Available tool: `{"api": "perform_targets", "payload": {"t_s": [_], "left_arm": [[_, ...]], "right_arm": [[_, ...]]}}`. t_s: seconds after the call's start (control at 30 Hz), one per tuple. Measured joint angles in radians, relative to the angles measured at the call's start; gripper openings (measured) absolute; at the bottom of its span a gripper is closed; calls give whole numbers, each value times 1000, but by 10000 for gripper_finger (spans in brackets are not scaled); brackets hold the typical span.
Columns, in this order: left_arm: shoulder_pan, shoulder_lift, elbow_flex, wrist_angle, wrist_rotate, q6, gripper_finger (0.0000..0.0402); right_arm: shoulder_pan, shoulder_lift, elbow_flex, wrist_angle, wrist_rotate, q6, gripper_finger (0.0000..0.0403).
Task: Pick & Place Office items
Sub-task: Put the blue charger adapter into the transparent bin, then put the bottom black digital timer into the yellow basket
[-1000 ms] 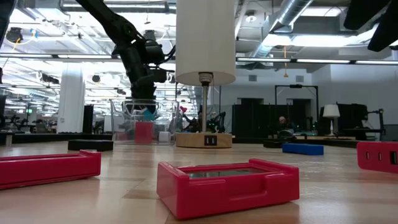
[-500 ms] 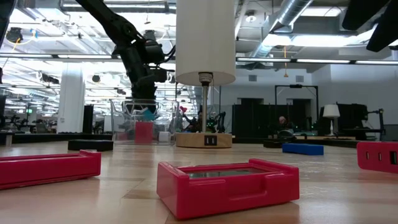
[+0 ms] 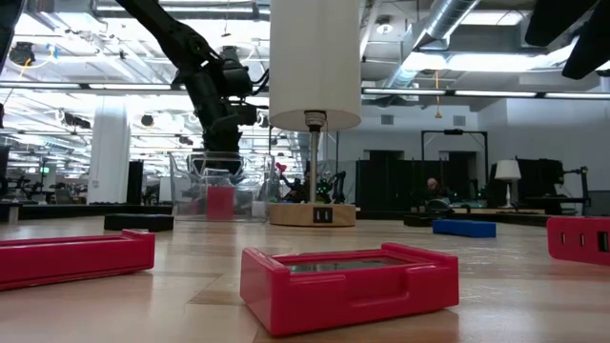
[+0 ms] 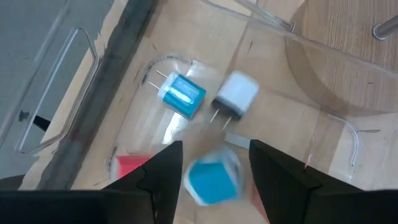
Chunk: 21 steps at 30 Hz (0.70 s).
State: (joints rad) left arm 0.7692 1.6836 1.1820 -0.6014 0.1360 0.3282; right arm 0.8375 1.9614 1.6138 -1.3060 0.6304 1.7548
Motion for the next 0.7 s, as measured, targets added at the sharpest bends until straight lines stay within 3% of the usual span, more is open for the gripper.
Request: {"api": "perform_targets", "payload": {"t_s": [0.3, 0.7], "left_arm": [[6, -33, 0, -51, -8, 7, 179], [-66, -277, -1, -291, -8, -47, 180]], "right_arm": [[3, 0, 0, 0, 0, 1, 322], [44, 0, 0, -54, 20, 132, 322]]}}
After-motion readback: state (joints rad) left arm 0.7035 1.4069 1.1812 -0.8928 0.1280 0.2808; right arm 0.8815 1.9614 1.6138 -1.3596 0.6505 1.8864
